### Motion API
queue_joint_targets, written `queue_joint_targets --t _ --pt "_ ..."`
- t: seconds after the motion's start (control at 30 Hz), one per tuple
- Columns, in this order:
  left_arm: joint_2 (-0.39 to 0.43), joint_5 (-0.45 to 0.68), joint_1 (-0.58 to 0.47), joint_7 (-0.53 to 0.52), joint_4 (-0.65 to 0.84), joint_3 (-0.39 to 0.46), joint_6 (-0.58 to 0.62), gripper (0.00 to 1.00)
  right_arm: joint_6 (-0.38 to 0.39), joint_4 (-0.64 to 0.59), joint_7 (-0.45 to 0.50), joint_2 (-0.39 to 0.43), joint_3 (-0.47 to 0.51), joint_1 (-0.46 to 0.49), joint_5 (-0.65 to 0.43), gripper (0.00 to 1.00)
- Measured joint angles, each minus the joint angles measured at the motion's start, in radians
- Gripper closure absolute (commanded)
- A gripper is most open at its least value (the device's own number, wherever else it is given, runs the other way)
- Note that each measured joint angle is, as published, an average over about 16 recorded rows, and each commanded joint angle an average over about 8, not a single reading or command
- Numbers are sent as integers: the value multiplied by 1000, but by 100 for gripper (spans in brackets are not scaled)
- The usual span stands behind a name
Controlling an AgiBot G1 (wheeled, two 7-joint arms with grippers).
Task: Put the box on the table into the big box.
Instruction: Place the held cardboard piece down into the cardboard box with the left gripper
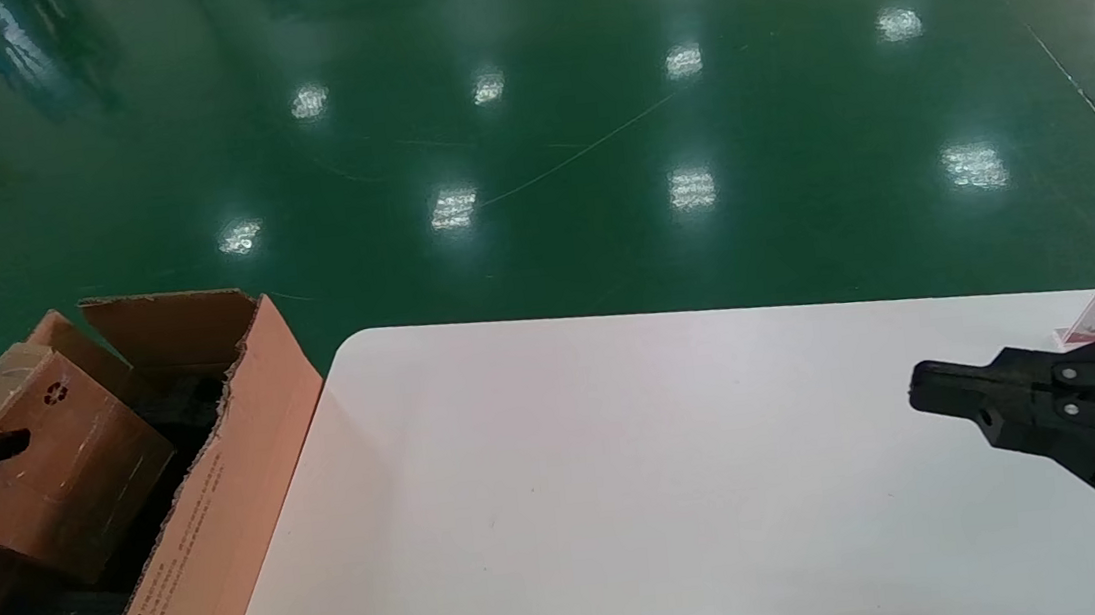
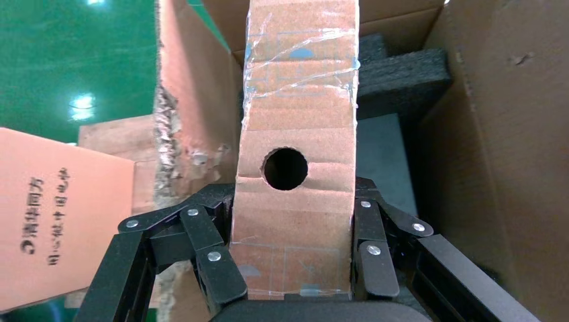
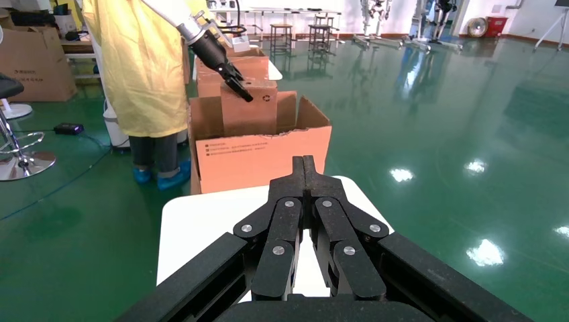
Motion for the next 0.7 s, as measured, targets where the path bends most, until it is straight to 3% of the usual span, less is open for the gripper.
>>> queue_joint_targets --t 0.7 --pt "23 -59 38 118 153 -48 -136 100 0 0 0 0 0 0 0 100"
